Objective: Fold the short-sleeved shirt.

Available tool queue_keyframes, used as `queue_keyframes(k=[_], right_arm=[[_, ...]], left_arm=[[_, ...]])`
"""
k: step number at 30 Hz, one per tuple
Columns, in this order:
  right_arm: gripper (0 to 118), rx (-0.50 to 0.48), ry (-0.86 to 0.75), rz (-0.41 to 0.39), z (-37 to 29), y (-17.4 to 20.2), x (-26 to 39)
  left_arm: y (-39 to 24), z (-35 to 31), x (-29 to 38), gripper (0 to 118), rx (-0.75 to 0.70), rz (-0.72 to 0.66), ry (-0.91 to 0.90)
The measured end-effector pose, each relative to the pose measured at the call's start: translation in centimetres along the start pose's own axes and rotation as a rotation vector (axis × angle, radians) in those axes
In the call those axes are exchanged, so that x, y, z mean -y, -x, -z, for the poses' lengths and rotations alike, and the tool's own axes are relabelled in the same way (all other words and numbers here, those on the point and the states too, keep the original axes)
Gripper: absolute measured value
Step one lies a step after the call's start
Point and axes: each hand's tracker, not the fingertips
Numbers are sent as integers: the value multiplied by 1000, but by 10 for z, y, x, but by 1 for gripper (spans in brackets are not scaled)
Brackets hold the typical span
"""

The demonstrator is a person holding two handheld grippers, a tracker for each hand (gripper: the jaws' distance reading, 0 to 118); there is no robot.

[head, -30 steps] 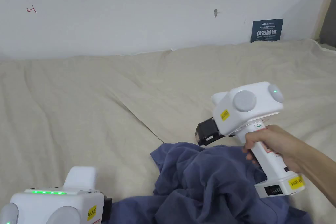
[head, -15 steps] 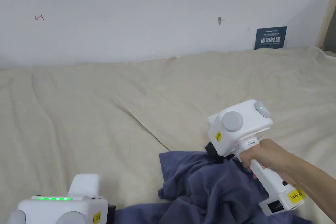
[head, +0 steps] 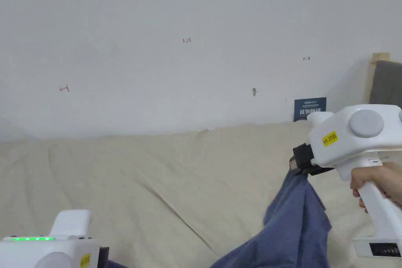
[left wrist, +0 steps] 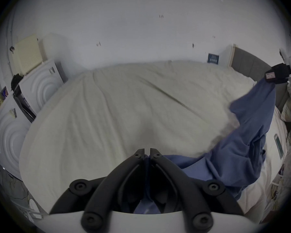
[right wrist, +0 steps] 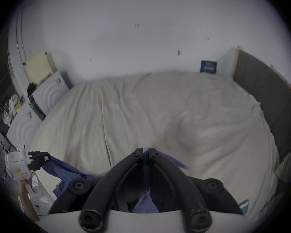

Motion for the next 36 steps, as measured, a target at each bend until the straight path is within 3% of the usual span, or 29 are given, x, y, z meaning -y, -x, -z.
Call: queue_keyframes(k=[5, 11, 25, 36], right_arm=[[4, 43, -111, 28, -68, -12, -38], [4, 63, -233, 116, -121, -28, -81], [4, 104, -352, 167, -136, -42, -210], [4, 120, -425, 155, -132, -52, -291]], left_arm=[[21, -34, -48, 4, -27, -32, -105], [39, -63, -112, 4, -74, -43, -220], [47, -76, -271, 4, -85, -60, -375], [49, -63, -379, 4, -81, -73, -461]])
